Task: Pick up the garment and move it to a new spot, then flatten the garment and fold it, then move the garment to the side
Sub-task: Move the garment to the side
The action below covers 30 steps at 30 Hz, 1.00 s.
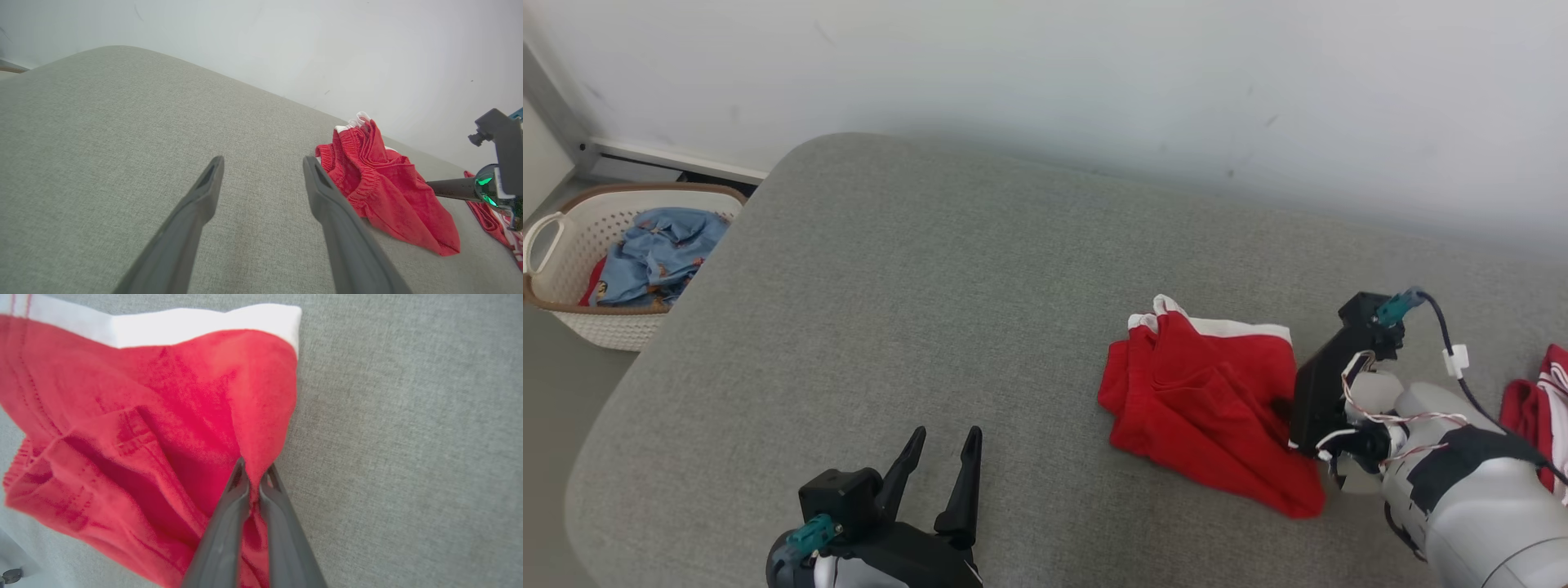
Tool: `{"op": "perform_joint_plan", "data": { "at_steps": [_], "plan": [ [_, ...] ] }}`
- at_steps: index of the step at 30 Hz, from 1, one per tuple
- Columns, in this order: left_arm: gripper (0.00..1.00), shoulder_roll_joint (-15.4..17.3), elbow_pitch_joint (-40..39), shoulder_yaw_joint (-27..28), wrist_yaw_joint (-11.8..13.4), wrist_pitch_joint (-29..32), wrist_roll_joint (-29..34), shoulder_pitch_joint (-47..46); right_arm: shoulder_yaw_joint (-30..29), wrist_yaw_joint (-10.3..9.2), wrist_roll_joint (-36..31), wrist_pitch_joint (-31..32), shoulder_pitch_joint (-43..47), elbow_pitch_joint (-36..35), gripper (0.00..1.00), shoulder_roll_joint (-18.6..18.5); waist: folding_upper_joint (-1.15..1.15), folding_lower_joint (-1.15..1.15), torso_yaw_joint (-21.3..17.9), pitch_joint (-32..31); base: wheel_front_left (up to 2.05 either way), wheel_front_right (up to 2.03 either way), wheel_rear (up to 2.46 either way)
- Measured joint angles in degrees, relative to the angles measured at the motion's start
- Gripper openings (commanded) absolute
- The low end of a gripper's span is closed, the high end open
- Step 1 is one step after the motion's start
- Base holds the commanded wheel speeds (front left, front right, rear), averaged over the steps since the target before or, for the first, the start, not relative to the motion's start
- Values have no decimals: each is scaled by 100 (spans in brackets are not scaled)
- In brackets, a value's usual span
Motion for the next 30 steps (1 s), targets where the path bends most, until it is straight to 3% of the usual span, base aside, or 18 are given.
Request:
{"op": "perform_joint_plan", "data": {
  "at_steps": [30],
  "plan": [
    [100,70,147,26,30,-82,-2,191,88,259,-22,-300,-220,-504,0,-302,0,0,-1020,-579,0,0,0]
  ]
}}
